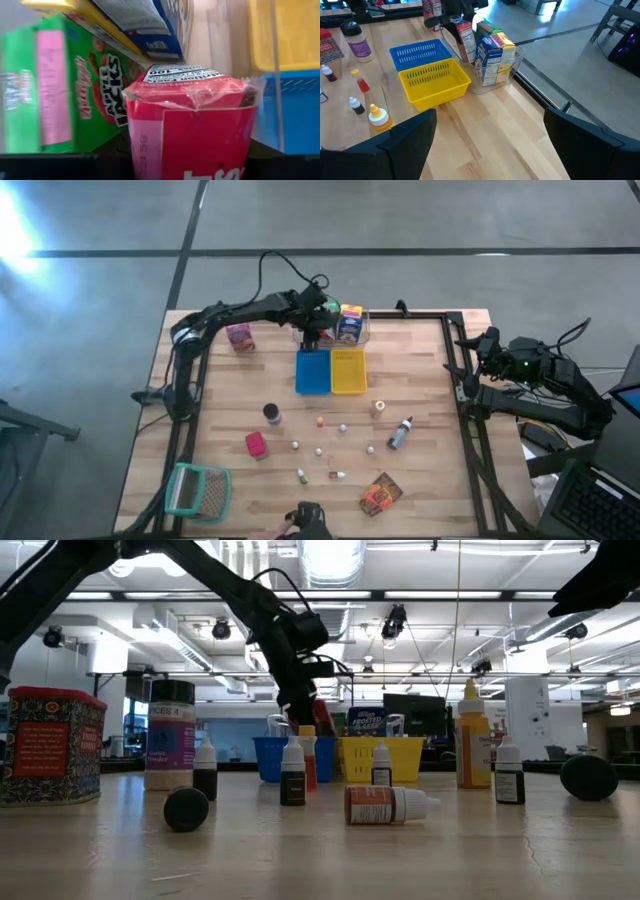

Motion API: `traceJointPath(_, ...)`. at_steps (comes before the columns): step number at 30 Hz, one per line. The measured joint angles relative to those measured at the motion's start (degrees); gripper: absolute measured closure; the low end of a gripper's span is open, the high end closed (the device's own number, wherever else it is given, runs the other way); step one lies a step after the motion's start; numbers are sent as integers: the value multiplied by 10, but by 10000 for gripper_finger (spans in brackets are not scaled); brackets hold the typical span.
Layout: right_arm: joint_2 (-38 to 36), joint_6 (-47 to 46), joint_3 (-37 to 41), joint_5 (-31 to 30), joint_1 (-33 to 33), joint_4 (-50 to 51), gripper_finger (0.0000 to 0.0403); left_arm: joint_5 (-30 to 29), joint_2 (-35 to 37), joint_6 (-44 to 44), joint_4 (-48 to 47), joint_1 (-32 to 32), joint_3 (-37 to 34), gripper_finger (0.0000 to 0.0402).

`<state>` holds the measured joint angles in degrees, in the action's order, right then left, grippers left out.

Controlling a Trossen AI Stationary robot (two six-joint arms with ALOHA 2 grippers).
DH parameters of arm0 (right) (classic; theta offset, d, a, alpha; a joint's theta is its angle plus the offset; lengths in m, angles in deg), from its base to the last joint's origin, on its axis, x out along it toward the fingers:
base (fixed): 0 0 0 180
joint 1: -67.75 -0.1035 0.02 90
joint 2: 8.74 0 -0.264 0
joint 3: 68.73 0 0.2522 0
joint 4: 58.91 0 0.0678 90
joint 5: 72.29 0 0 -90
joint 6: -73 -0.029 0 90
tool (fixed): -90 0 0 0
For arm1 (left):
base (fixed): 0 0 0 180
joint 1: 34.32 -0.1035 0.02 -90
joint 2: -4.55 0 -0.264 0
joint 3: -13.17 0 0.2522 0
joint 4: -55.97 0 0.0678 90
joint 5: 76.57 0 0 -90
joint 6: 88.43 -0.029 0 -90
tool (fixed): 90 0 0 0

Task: Pick & Place Kitchen Items
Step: Put the red cereal box into the transparent bin, then put the purple cereal box into the transparent bin

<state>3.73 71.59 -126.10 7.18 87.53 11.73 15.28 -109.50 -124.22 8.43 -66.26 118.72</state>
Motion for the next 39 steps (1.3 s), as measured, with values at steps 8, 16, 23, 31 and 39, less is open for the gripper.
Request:
traceJointPath(8,0,0,0,0,0,0,39,4,-4,-17,15,3,0,236)
traceJointPath(16,0,0,0,0,0,0,39,16,-4,-21,17,7,0,180)
traceJointPath(23,0,0,0,0,0,0,39,-3,3,-27,2,7,12,132)
traceJointPath(31,0,0,0,0,0,0,39,-84,68,11,-129,7,95,129)
traceJointPath(39,0,0,0,0,0,0,39,-88,238,113,-203,7,67,129)
